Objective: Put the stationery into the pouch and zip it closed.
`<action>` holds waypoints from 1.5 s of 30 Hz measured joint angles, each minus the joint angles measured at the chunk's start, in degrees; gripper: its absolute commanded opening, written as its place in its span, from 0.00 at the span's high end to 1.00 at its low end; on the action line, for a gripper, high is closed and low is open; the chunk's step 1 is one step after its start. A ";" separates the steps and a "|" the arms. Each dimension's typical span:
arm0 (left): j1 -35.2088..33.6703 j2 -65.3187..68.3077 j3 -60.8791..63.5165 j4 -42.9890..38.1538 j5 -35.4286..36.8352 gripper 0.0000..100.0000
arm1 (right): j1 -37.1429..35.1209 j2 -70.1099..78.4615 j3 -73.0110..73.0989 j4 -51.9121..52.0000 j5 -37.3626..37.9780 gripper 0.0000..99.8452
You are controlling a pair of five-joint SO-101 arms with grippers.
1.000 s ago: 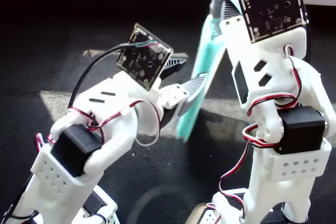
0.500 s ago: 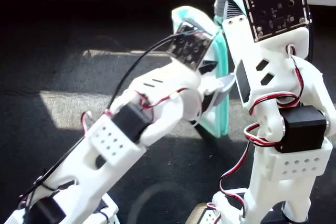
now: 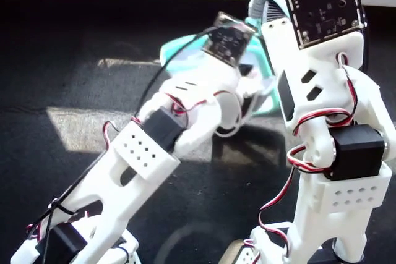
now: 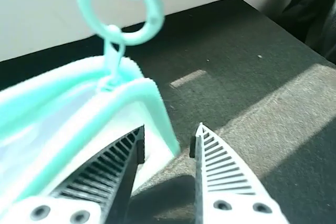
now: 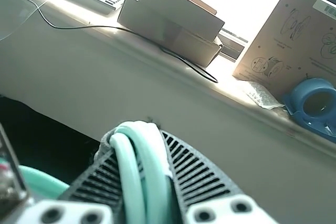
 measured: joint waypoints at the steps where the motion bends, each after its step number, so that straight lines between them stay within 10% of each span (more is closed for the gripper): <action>1: -1.14 0.00 0.00 0.00 0.00 0.83 | 0.00 0.00 0.00 0.00 0.00 0.99; 45: 0.88 -1.32 -3.34 6.59 0.00 0.81 | 0.18 0.00 0.00 0.09 0.35 0.99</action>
